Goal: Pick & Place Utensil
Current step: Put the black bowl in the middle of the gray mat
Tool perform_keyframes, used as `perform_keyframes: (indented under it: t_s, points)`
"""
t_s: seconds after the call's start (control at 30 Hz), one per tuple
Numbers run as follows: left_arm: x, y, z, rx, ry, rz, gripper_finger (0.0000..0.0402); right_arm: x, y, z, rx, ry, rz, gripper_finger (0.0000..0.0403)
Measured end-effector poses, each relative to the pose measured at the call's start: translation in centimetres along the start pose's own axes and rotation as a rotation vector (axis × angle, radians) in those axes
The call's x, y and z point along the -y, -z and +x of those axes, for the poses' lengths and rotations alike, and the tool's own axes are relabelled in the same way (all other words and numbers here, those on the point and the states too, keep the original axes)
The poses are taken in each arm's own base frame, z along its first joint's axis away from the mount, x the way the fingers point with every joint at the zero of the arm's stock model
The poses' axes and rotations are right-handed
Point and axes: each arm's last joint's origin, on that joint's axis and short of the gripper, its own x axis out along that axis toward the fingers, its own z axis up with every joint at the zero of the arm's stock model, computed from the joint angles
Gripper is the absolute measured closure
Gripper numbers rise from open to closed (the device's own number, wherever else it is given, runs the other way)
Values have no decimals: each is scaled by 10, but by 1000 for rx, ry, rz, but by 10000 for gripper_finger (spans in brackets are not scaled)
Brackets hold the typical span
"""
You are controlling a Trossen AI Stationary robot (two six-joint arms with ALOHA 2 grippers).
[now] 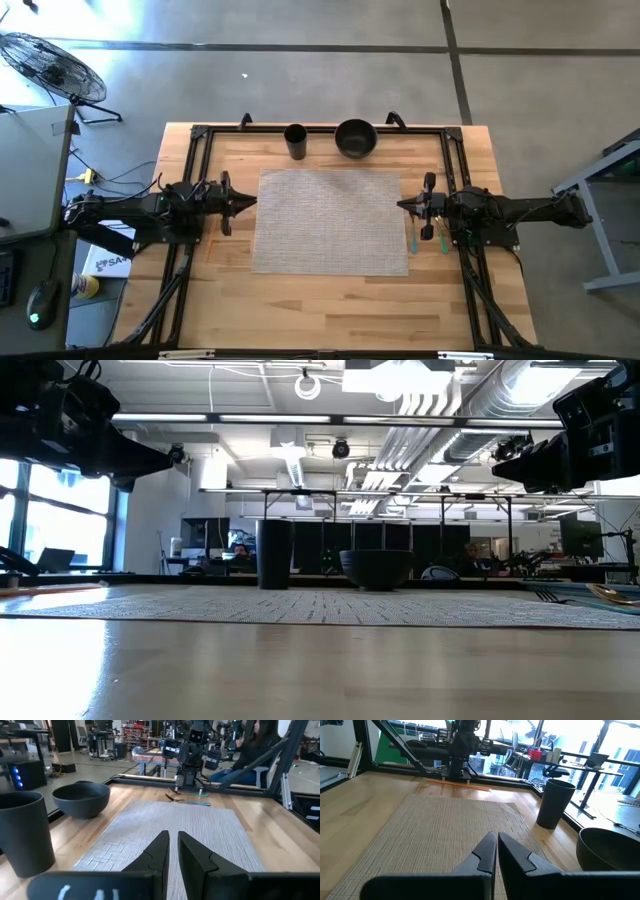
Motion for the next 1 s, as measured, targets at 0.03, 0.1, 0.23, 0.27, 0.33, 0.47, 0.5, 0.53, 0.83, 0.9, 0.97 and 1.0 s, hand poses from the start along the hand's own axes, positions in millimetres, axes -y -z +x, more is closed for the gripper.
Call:
perform_keyframes:
  t_s: [0.03, 0.1, 0.23, 0.27, 0.33, 0.47, 0.5, 0.53, 0.83, 0.9, 0.97, 1.0]
  points:
    - [0, 0, 0, 0, 0, -16, 367, 0, 0, 0, 0, 0, -1, 391]
    - [0, 0, 0, -2, 1, -52, 367, 0, 0, 0, 0, 0, -4, 391]
    - [0, 2, 0, -17, -2, -83, 367, 0, -2, 0, 23, 3, 1, 391]
    - [0, 2, 0, -19, -2, -83, 367, 1, -5, 0, 47, 5, 16, 391]
    - [0, 2, 0, -19, -4, -83, 367, 1, -10, -1, 101, -2, 105, 391]
    - [0, 2, 0, -19, -5, -83, 367, 4, -22, -3, 232, 21, 210, 391]
    - [0, 2, 0, -19, -5, -83, 367, 5, -23, -3, 246, 48, 216, 391]
    - [0, 2, 0, -19, -5, -83, 367, 6, -24, -3, 255, 80, 225, 391]
    - [0, 0, 0, -3, -6, -85, 367, 9, -25, -2, 277, 176, 380, 391]
    - [0, -1, 0, 7, -11, -86, 367, 9, -26, 0, 255, 184, 393, 391]
    - [-1, -1, 0, 19, -36, -87, 367, 10, -31, 4, 231, 201, 391, 391]
    - [-1, -2, 0, 27, -50, -88, 367, 10, -35, 6, 222, 205, 385, 391]
